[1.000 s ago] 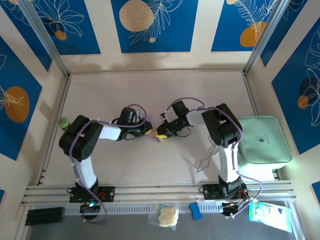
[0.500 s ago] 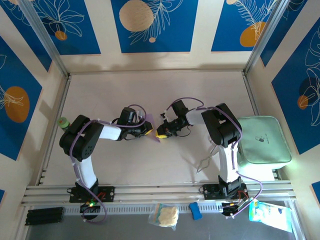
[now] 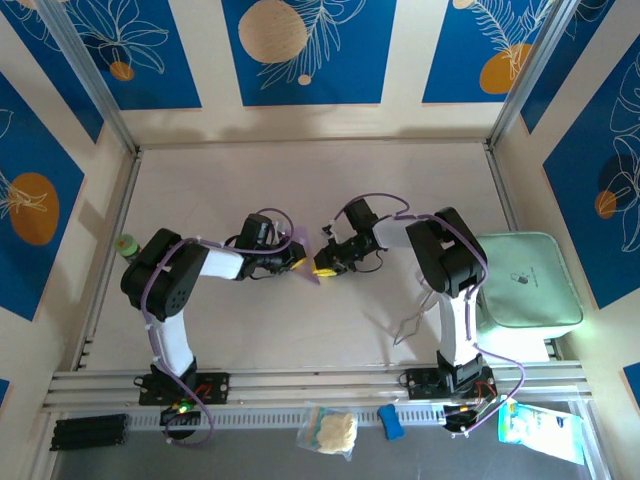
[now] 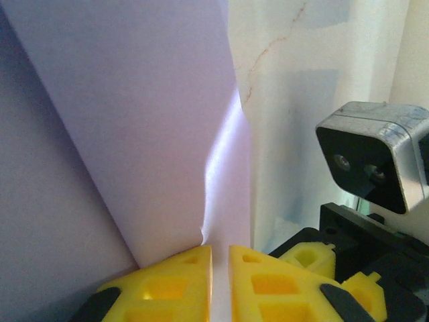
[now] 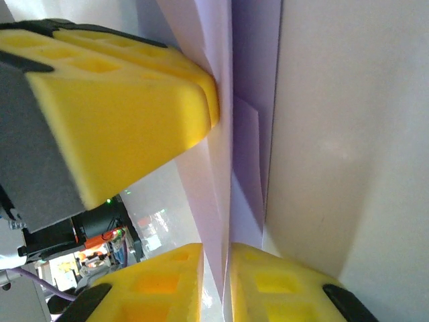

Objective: Fold a paper plane with a square sheet of paper (pick it up from the middle)
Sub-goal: Fourth fold the wing at the center of the table.

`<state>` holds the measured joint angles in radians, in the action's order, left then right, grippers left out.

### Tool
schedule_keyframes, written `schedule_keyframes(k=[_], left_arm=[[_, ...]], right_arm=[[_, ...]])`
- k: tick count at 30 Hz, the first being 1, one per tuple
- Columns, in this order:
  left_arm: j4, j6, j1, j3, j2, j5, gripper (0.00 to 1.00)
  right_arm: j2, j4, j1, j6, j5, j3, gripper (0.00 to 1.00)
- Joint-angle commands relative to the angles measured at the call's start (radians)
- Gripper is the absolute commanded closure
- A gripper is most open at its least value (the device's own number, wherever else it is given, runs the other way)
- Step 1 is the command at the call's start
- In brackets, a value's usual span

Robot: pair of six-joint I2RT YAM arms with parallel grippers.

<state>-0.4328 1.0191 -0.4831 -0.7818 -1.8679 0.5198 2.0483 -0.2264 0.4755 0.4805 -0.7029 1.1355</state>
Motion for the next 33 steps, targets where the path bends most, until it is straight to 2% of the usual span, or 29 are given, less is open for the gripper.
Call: schedule_keyframes(k=[1, 19, 26, 33], left_arm=[[0.005, -0.017, -0.011, -0.013, -0.027, 0.007, 0.84], [0.017, -0.016, -0.011, -0.013, -0.032, 0.008, 0.84], [0.026, -0.017, -0.010, -0.013, -0.032, 0.007, 0.83], [0.029, -0.017, -0.010, -0.014, -0.034, 0.008, 0.83]], right_arm=[[-0.038, -0.058, -0.002, 0.000, 0.002, -0.020, 0.81], [0.007, -0.086, 0.015, 0.007, 0.073, -0.024, 0.85], [-0.122, -0.062, 0.006, 0.033, 0.097, -0.067, 0.77], [-0.223, -0.084, 0.021, 0.038, 0.159, -0.080, 0.76]])
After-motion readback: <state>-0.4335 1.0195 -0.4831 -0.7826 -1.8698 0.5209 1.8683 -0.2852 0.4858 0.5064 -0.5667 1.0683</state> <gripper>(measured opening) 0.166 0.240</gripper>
